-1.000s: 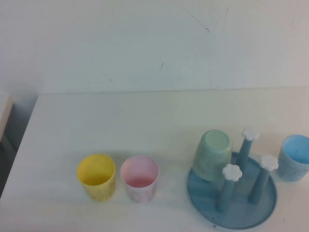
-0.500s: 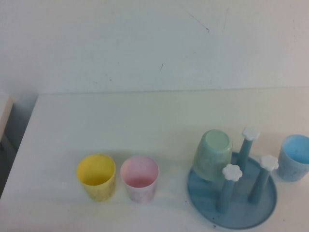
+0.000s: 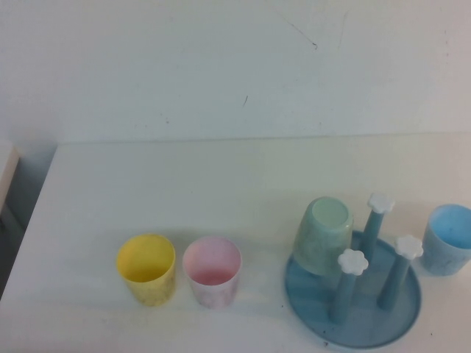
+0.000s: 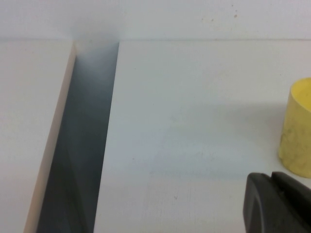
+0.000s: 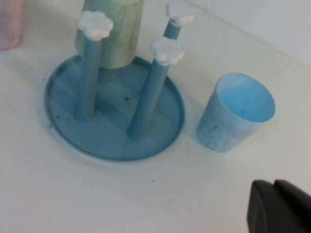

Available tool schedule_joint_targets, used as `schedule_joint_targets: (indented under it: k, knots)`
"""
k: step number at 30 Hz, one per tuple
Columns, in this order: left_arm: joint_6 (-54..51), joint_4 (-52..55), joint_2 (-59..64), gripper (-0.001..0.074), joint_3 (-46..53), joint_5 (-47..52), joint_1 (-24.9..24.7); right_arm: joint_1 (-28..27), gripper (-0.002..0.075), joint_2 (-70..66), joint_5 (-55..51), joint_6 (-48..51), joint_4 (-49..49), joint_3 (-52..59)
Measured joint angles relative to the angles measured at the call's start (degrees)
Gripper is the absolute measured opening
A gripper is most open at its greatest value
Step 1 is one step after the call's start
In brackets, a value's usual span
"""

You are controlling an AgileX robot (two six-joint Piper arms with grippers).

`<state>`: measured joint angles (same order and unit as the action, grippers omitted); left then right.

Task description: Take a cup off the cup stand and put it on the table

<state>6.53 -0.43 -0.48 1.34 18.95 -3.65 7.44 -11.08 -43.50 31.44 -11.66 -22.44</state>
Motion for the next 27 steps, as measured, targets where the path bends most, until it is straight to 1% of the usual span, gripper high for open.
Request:
schedule_joint_targets:
  k: [4, 8, 11, 14, 16, 27]
  knots:
    - [0.0, 0.0, 0.0, -0.0002, 0.0, 0.0, 0.0, -1.6, -0.0001, 3.3, 7.3, -1.5, 2.8, 2.7]
    - [0.0, 0.0, 0.0, -0.0002, 0.0, 0.1, 0.0, -5.7, -0.0001, 7.4, 16.8, -9.8, 7.9, 8.9]
    - [0.0, 0.0, 0.0, -0.0002, 0.0, 0.1, 0.0, -8.7, -0.0002, 10.2, 20.8, -16.3, 10.3, 14.8]
    - [0.0, 0.0, 0.0, -0.0002, 0.0, 0.1, 0.0, -10.5, -0.0001, 11.5, 21.4, -22.3, 12.4, 20.8]
    - [0.1, 0.0, 0.0, -0.0002, 0.0, 0.1, 0.0, -10.9, -0.0002, 11.7, 20.9, -24.6, 13.1, 23.3]
    - [0.4, 0.0, 0.0, -0.0002, -0.1, 0.1, 0.0, -11.0, -0.0002, 11.8, 21.0, -25.0, 15.3, 23.4]
